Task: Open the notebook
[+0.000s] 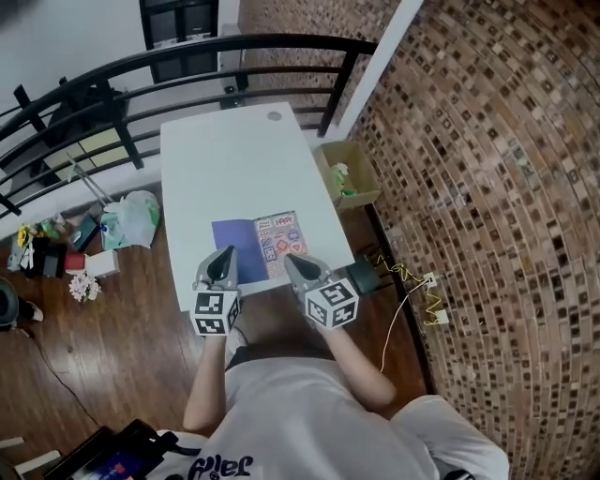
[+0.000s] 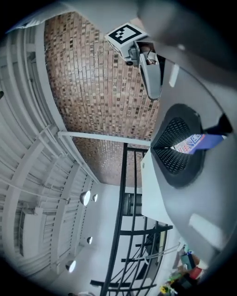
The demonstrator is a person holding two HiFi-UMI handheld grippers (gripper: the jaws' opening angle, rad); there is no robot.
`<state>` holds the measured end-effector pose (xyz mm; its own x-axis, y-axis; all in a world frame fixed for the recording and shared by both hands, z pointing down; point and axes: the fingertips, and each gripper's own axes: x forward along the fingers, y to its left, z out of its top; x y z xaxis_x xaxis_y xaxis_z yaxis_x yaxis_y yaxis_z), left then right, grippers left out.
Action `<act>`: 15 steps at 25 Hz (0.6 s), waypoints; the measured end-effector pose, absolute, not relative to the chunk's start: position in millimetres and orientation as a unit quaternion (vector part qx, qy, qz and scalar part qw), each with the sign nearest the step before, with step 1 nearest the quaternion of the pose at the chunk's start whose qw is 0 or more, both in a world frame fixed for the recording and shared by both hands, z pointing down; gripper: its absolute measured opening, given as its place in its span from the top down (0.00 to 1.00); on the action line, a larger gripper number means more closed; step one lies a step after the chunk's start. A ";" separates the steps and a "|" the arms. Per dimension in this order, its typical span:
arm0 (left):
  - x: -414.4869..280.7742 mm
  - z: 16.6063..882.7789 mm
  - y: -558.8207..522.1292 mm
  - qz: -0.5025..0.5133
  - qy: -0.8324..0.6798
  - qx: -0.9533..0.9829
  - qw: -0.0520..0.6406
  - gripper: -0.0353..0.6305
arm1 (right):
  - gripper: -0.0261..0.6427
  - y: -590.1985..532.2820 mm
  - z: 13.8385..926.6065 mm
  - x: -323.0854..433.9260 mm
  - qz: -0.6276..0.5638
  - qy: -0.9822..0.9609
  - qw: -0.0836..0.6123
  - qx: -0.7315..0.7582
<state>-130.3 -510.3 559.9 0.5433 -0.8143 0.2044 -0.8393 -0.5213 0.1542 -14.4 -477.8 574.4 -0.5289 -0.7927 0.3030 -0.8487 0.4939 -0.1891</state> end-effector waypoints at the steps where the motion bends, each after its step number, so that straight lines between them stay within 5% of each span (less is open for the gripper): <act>1: -122.7 555.2 -502.7 0.054 -0.479 0.869 0.110 0.92 | 0.97 -473.5 567.3 -3.5 0.151 -0.857 0.077 0.486; 6: -73.3 547.5 -437.4 0.054 -0.516 0.850 0.094 0.92 | 0.97 -420.0 531.3 49.2 0.128 -0.868 0.008 0.480; 15: 48.6 564.8 -293.2 0.117 -0.512 0.846 0.087 0.92 | 0.97 -310.9 530.1 132.0 0.021 -0.875 0.066 0.479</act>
